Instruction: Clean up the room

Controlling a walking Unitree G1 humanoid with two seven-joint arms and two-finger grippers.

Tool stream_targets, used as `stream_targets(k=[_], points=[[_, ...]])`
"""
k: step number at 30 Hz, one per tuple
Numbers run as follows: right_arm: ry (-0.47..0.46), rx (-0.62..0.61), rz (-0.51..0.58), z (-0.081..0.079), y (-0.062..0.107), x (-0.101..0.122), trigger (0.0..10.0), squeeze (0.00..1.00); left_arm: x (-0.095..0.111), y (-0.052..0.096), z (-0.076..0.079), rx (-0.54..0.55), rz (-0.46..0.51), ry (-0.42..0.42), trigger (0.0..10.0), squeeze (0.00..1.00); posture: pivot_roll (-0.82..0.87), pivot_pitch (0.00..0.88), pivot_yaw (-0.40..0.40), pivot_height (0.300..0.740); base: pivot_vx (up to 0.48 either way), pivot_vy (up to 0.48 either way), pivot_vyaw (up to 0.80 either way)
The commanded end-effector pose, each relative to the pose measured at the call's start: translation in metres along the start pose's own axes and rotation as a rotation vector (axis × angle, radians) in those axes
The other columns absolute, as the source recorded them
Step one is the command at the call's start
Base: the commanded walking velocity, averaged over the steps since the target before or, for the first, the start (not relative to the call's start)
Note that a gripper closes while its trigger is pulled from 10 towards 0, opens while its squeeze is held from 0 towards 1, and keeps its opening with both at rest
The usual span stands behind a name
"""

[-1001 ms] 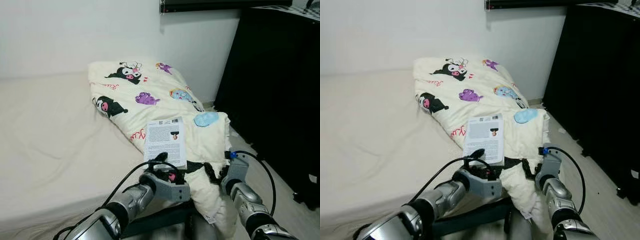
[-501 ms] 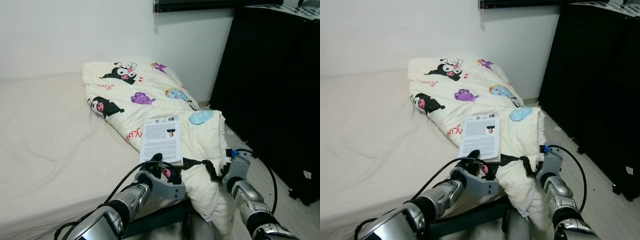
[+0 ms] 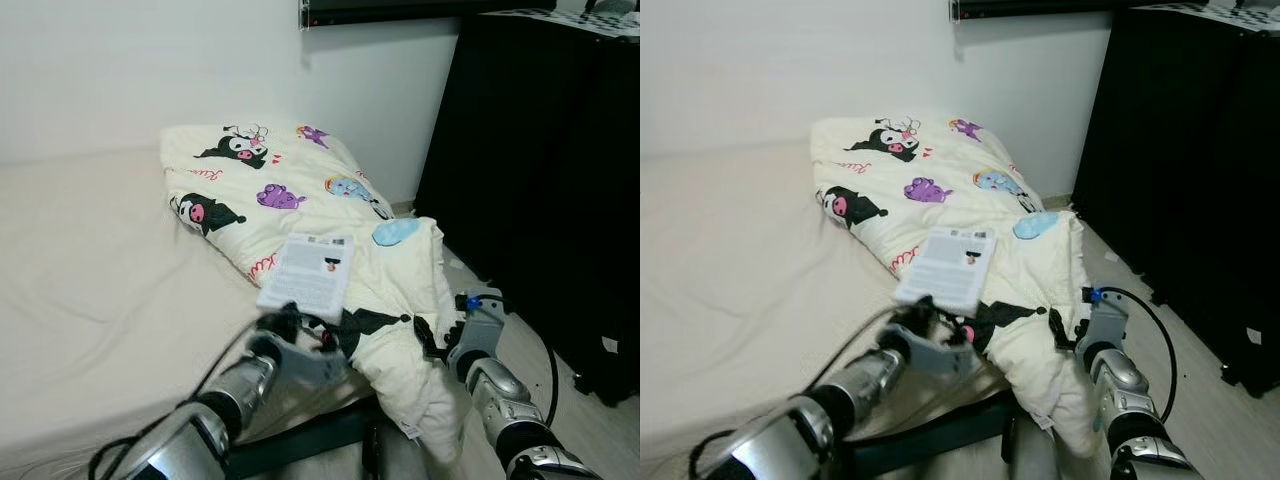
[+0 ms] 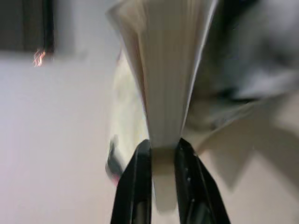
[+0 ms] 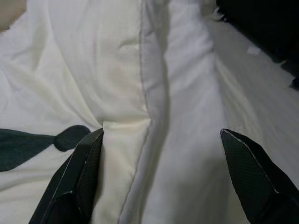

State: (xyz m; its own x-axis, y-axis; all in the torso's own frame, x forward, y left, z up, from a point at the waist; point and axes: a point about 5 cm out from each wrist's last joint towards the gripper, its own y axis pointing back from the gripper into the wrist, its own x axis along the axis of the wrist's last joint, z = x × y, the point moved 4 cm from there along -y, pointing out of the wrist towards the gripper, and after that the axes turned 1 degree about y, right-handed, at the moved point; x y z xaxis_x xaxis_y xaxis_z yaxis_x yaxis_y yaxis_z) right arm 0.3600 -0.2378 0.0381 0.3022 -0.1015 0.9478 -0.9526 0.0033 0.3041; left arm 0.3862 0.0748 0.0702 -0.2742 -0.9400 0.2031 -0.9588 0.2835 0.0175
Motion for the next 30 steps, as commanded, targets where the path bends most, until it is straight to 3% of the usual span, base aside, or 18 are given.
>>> stream_targets(k=[1, 2, 4, 5, 6, 8, 9, 10, 14, 15, 16, 21, 22, 23, 24, 26, 29, 30], points=[[-0.03, -0.011, 0.044, 0.003, -0.002, 0.013, 10.0, 0.0, -0.001, -0.019, -0.055, 0.179, 0.014, 0.266, 0.0, 0.0, -0.14, 0.017, -0.038, 0.502, 0.0, 0.0, 0.0], [-0.038, -0.01, 0.059, 0.003, -0.003, 0.018, 10.0, 0.0, 0.001, -0.023, -0.069, 0.213, 0.044, 0.314, 0.0, 0.0, -0.14, 0.017, -0.038, 0.502, 0.0, 0.0, 0.0], [-0.043, -0.009, 0.068, 0.003, -0.003, 0.02, 10.0, 0.0, 0.003, -0.024, -0.077, 0.23, 0.064, 0.335, 0.0, 0.0, -0.14, 0.017, -0.038, 0.502, 0.0, 0.0, 0.0], [-0.067, -0.002, 0.118, 0.002, -0.005, 0.035, 10.0, 0.0, 0.006, -0.028, -0.093, 0.222, 0.109, 0.523, 0.0, 0.0, -0.13, 0.016, -0.035, 0.502, 0.0, 0.0, 0.0], [-0.067, -0.002, 0.118, 0.002, -0.005, 0.035, 10.0, 0.0, 0.006, -0.028, -0.093, 0.222, 0.109, 0.523, 0.0, 0.0, -0.13, 0.016, -0.035, 0.502, 0.0, 0.0, 0.0], [-0.106, 0.015, 0.187, 0.0, -0.007, 0.055, 10.0, 0.0, 0.011, -0.028, -0.106, 0.178, 0.198, 0.711, 0.0, 0.0, -0.13, 0.016, -0.035, 0.502, 0.0, 0.0, 0.0], [-0.146, 0.039, 0.269, 0.0, -0.006, 0.079, 10.0, 0.0, 0.009, -0.025, -0.116, 0.144, 0.267, 0.867, 0.0, 0.0, -0.13, 0.016, -0.035, 0.502, 0.0, 0.0, 0.0], [-0.146, 0.039, 0.269, 0.0, -0.006, 0.079, 10.0, 0.0, 0.009, -0.025, -0.116, 0.144, 0.267, 0.867, 0.0, 0.0, -0.13, 0.016, -0.035, 0.502, 0.0, 0.0, 0.0], [-0.214, 0.1, 0.416, 0.005, 0.002, 0.121, 10.0, 0.0, 0.003, -0.02, -0.118, -0.028, 0.366, 1.302, 0.0, 0.0, -0.12, 0.017, -0.03, 0.502, 0.0, 0.0, 0.0], [-0.214, 0.1, 0.416, 0.005, 0.002, 0.121, 10.0, 0.0, 0.003, -0.02, -0.118, -0.028, 0.366, 1.302, 0.0, 0.0, -0.12, 0.017, -0.03, 0.502, 0.0, 0.0, 0.0], [-0.209, 0.165, 0.478, 0.004, 0.009, 0.138, 10.0, 0.0, 0.006, -0.013, -0.113, -0.146, 0.448, 1.401, 0.0, 0.0, -0.11, 0.015, -0.032, 0.502, 0.0, 0.0, 0.0], [-0.164, 0.332, 0.551, -0.001, 0.028, 0.157, 10.0, 0.0, 0.013, 0.001, -0.108, -0.334, 0.577, 1.496, 0.0, 0.0, -0.11, 0.015, -0.032, 0.502, 0.0, 0.0, 0.0], [-0.123, 0.439, 0.577, 0.003, 0.046, 0.164, 10.0, 0.0, 0.019, 0.011, -0.113, -0.419, 0.675, 1.539, 2.7, 0.0, -0.11, 0.013, -0.036, 0.502, 0.0, 0.0, 0.0], [-0.087, 0.527, 0.587, 0.008, 0.063, 0.169, 10.0, 0.0, 0.023, 0.021, -0.121, -0.487, 0.779, 1.575, 2.7, 0.0, -0.11, 0.013, -0.036, 0.502, 0.0, 0.0, 0.0], [-0.087, 0.527, 0.587, 0.008, 0.063, 0.169, 10.0, 0.0, 0.023, 0.021, -0.121, -0.487, 0.779, 1.575, 2.7, 0.0, -0.11, 0.013, -0.036, 0.502, 0.0, 0.0, 0.0], [0.015, 0.597, 0.565, 0.027, 0.091, 0.174, 10.0, 0.0, 0.029, 0.043, -0.138, -0.615, 0.964, 1.568, 3.0, 0.0, -0.11, 0.011, -0.037, 0.502, 0.0, 0.0, 0.0], [0.107, 0.618, 0.51, 0.039, 0.112, 0.173, 10.0, 0.0, 0.028, 0.054, -0.155, -0.676, 1.089, 1.567, 2.9, 0.0, -0.12, 0.009, -0.035, 0.502, 0.0, 0.0, 0.0], [0.13, 0.633, 0.491, 0.041, 0.119, 0.172, 10.0, 0.0, 0.029, 0.06, -0.164, -0.704, 1.154, 1.575, 2.0, 0.0, -0.12, 0.007, -0.034, 0.502, 0.0, 0.0, 0.0]])
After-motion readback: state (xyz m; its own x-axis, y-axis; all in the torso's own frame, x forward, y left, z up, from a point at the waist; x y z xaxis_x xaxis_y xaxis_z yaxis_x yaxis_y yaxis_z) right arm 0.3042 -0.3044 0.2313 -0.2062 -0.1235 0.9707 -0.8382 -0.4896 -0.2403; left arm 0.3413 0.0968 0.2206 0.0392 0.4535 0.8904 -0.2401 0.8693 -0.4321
